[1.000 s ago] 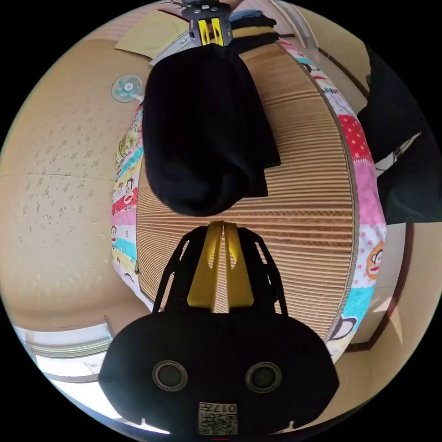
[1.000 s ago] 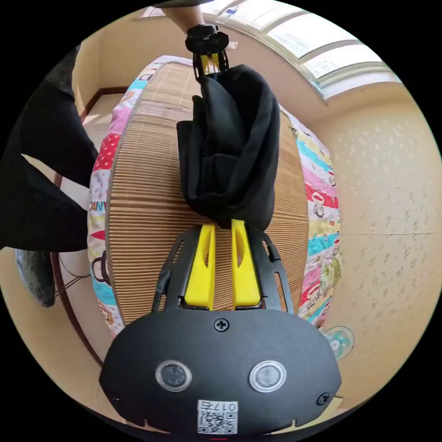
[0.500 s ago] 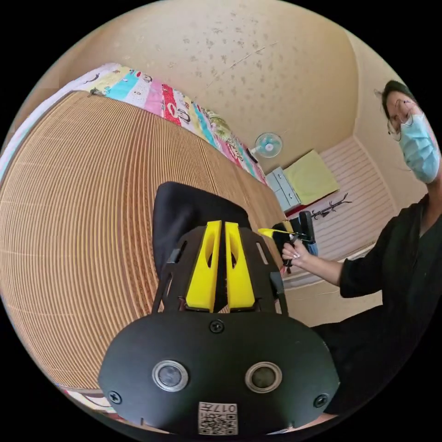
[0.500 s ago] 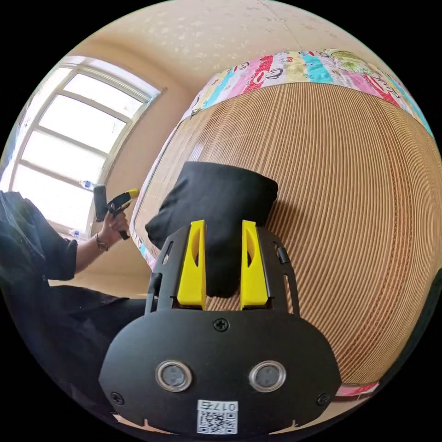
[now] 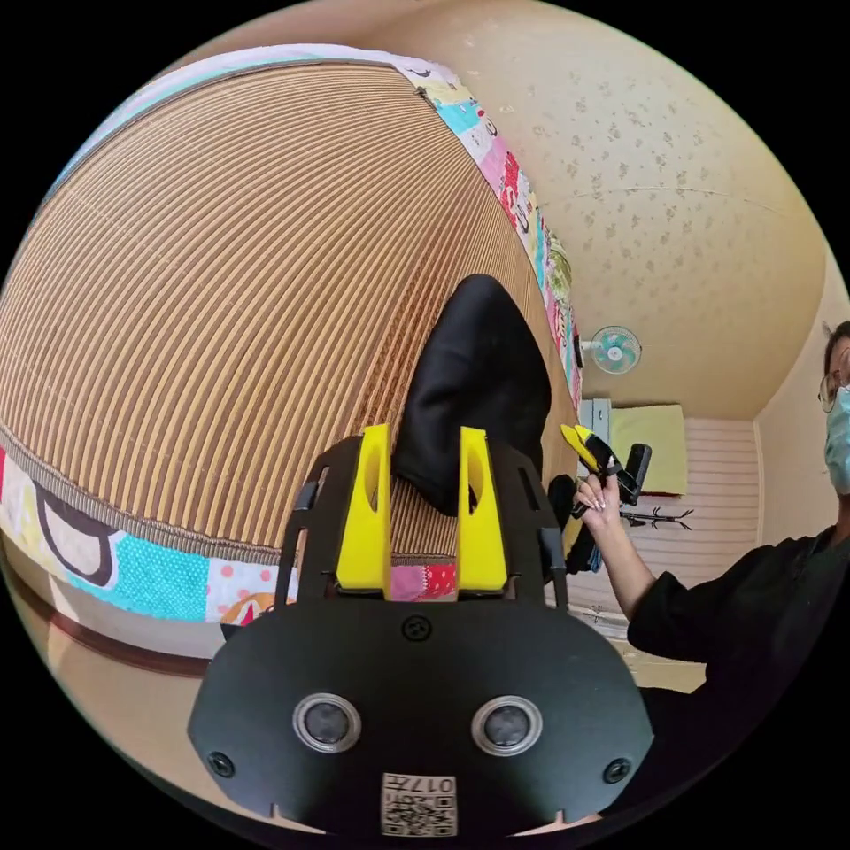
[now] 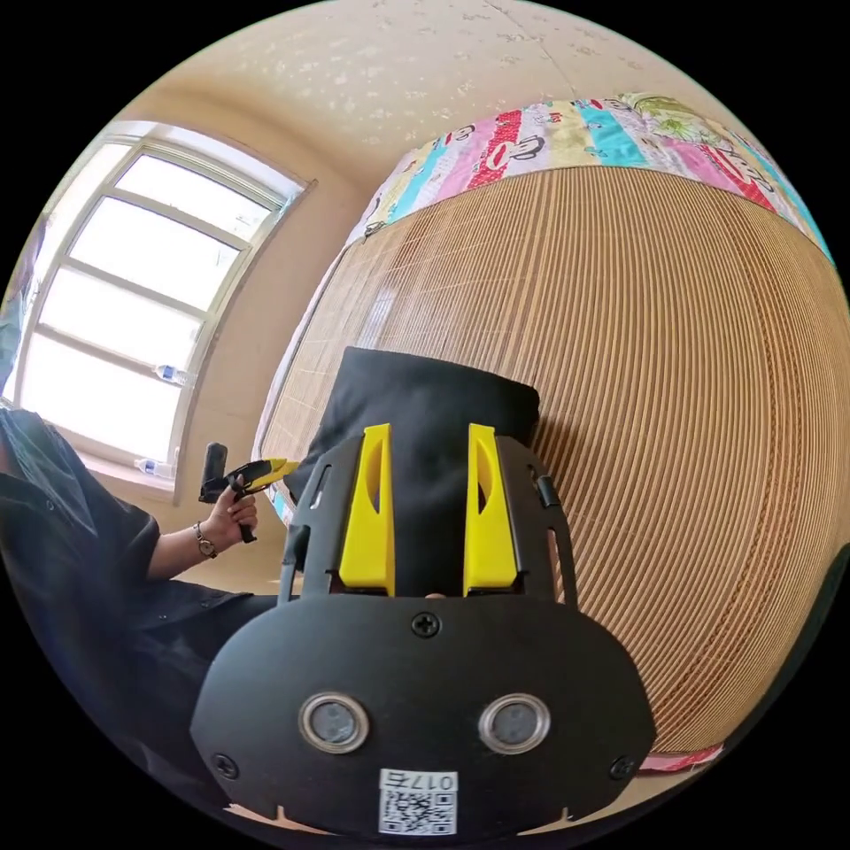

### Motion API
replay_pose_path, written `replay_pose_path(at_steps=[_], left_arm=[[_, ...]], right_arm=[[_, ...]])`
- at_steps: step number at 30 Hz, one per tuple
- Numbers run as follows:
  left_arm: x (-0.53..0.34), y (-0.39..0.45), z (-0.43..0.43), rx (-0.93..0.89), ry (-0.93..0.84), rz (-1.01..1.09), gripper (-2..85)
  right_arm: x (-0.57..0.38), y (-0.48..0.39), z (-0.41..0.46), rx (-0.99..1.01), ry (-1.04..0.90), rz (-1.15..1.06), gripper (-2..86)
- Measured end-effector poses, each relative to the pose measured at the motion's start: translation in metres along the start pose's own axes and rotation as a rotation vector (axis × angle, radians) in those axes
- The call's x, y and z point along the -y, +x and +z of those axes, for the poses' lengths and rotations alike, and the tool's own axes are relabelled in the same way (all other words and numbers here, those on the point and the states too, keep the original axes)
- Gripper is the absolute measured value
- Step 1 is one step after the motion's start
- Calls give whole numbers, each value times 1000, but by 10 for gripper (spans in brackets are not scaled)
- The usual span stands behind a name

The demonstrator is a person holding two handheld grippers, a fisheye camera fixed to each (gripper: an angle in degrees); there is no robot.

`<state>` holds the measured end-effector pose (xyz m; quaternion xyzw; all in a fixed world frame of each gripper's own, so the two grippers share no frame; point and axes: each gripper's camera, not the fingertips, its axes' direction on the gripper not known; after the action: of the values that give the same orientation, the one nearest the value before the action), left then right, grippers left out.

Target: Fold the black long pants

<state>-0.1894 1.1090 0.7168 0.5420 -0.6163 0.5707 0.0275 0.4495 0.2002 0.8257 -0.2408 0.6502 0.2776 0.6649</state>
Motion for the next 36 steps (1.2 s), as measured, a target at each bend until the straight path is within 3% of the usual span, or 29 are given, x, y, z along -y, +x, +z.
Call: replay_pose_path(at_steps=[4,11,13,15,16,20,24,29,31,36], left_arm=[[-11,-28,-2,-170,45,-157,121],[-9,-11,-30,-122,55,-26,122],[0,-10,-22,-84,10,-20,110],[8,-17,-16,-35,-8,-36,66],[13,-24,-19,-53,5,-40,16],[29,-49,-43,-127,29,150,-3],[46,-83,-50,-252,43,83,1],[27,-86,-76,-295,155,2,73],[13,-80,-79,-262,159,-59,122],[-3,-27,-37,-329,114,-35,164]], right_arm=[[46,-56,60,94,-58,-170,119],[113,-128,170,-64,-146,-384,115],[128,-129,215,-148,-275,-398,85],[133,-126,230,-214,-266,-405,42],[137,-121,232,-186,-254,-399,22],[149,-96,226,-161,-139,-312,9],[164,-69,245,-75,-152,-235,9],[186,-57,218,57,-183,-258,42],[189,-35,180,126,-129,-239,95],[191,22,144,59,-281,-363,156]])
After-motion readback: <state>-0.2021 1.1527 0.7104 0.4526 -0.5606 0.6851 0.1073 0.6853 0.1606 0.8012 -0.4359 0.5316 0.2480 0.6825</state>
